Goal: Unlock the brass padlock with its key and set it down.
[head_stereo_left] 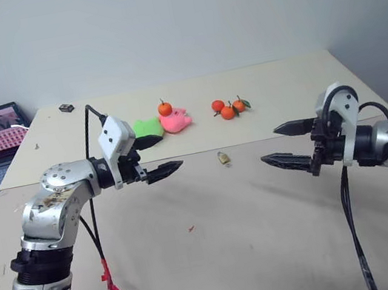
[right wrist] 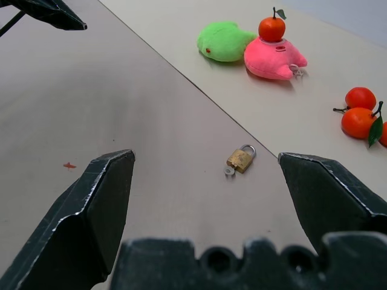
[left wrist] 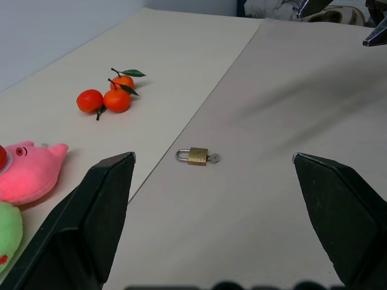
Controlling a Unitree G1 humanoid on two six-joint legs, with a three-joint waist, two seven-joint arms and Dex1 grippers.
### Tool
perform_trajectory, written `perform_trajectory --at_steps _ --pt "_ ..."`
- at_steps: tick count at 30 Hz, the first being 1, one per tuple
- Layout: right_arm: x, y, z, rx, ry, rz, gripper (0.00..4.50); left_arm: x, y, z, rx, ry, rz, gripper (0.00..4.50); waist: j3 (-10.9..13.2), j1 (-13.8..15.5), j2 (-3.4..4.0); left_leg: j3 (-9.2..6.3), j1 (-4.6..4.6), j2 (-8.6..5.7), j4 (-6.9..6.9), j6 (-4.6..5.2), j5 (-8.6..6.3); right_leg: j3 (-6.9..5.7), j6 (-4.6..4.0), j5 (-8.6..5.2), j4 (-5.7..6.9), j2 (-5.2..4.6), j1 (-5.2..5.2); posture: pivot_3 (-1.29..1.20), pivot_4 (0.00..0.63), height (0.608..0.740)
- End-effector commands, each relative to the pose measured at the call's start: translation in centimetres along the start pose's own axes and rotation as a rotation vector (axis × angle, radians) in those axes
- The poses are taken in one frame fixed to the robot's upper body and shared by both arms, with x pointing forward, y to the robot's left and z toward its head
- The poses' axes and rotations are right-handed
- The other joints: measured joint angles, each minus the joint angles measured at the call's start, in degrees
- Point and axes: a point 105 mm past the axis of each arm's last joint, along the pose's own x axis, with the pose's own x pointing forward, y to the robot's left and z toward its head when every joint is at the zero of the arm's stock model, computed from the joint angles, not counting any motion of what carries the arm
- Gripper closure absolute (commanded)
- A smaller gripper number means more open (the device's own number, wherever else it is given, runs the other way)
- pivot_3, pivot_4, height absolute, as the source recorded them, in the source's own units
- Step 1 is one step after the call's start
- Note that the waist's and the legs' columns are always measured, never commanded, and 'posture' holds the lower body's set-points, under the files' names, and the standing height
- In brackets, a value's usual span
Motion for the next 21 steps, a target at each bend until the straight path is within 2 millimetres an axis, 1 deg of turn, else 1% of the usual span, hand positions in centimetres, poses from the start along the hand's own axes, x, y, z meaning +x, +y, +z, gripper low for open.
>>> perform_trajectory --at_steps 1,4,6,7,8,10,12,13,15,16,17,18,21 --pt "-0.2 0.3 1.0 -0.036 -0.029 -0.013 0.00 -0.3 0.7 1.3 0.042 -0.043 0.029 0.05 0.00 -0.01 -0.01 0.00 0.00 0.00 0.00 0.00 0.00 0.00 0.00 0.00 0.00 0.00 0.00 0.00 0.150 0.660" --pt "0.0 0.3 0.9 -0.029 -0.035 -0.030 0.00 -1.1 2.2 0.9 0.005 -0.042 0.102 0.05 0.00 -0.05 -0.01 0.00 -0.01 -0.01 0.01 0.00 0.00 0.01 0.00 0.00 0.00 -0.01 0.00 0.00 0.150 0.660" --pt "0.7 -0.3 0.8 -0.051 -0.025 -0.078 0.00 -1.3 3.1 0.1 -0.002 -0.013 0.153 0.05 0.01 -0.14 -0.01 0.00 0.01 0.00 0.01 0.00 0.00 0.01 0.00 0.00 0.03 0.00 -0.01 0.00 0.150 0.660" --pt "1.5 -1.1 0.8 -0.054 -0.023 -0.142 0.00 -1.6 4.3 -0.7 0.012 0.024 0.234 0.05 0.01 -0.21 -0.01 0.00 0.02 0.00 0.01 0.00 0.00 0.01 0.00 0.00 0.04 0.01 -0.01 0.00 0.150 0.660" --pt "2.1 -1.6 0.8 -0.056 -0.021 -0.187 0.00 -1.8 5.2 -1.3 0.025 0.049 0.290 0.05 0.02 -0.42 -0.03 0.00 0.03 0.00 0.00 0.00 0.00 0.01 0.00 0.00 0.05 0.01 -0.01 0.00 0.150 0.660" --pt "3.9 -1.6 1.1 -0.050 -0.041 -0.221 0.00 -2.3 6.7 -2.1 0.007 0.071 0.384 0.05 0.05 -0.72 -0.07 -0.01 0.08 0.01 0.01 -0.01 0.01 0.09 -0.01 0.01 0.10 0.06 -0.03 0.00 0.150 0.660" --pt "5.9 -1.2 1.1 -0.038 -0.061 -0.244 0.00 -2.6 7.6 -1.9 -0.026 0.039 0.442 0.05 0.02 -0.69 -0.03 -0.04 0.08 0.01 0.00 -0.03 0.02 0.08 -0.01 0.01 0.13 0.08 -0.06 0.00 0.150 0.660" --pt "6.4 -1.1 1.1 -0.036 -0.064 -0.254 0.00 -2.6 7.8 -1.7 -0.033 0.027 0.454 0.05 -0.06 -0.59 0.11 -0.04 0.07 0.02 0.00 -0.03 0.02 0.08 -0.01 0.01 0.15 0.10 -0.07 0.00 0.150 0.660" --pt "7.6 -0.6 1.3 -0.035 -0.079 -0.260 0.00 -2.3 7.2 -1.4 -0.036 0.009 0.418 0.05 -0.09 -0.26 0.09 -0.05 0.05 0.02 0.01 -0.03 0.02 0.06 -0.01 0.01 0.21 0.11 -0.22 0.00 0.150 0.660" --pt "7.9 -0.5 1.4 -0.036 -0.082 -0.262 0.00 -2.2 7.1 -1.3 -0.036 0.005 0.407 0.05 -0.16 -0.03 0.10 -0.05 0.00 0.02 0.03 -0.04 0.03 0.05 -0.02 0.02 0.25 0.10 -0.45 0.00 0.150 0.660" --pt "8.2 -0.4 1.5 -0.032 -0.090 -0.263 0.00 -2.1 6.8 -1.2 -0.036 -0.004 0.392 0.05 -0.21 0.12 0.14 -0.04 -0.32 0.01 0.07 -0.09 0.06 0.06 -0.26 0.18 0.53 0.08 -0.78 0.00 0.150 0.660" --pt "8.5 -0.5 1.9 -0.030 -0.104 -0.264 0.00 -2.1 6.6 -1.2 -0.038 -0.007 0.381 0.05 -0.22 0.22 0.14 -0.04 -0.57 0.00 0.08 -0.13 0.09 0.05 -0.40 0.29 0.55 0.06 -0.92 0.00 0.150 0.660" --pt "9.5 -1.0 2.3 -0.032 -0.115 -0.273 0.00 -2.1 6.3 -1.3 -0.045 -0.005 0.373 0.05 -0.25 0.55 0.17 -0.04 -0.72 -0.04 0.13 -0.18 0.12 -0.04 -0.44 0.33 0.55 -0.04 -0.96 0.00 0.150 0.660"
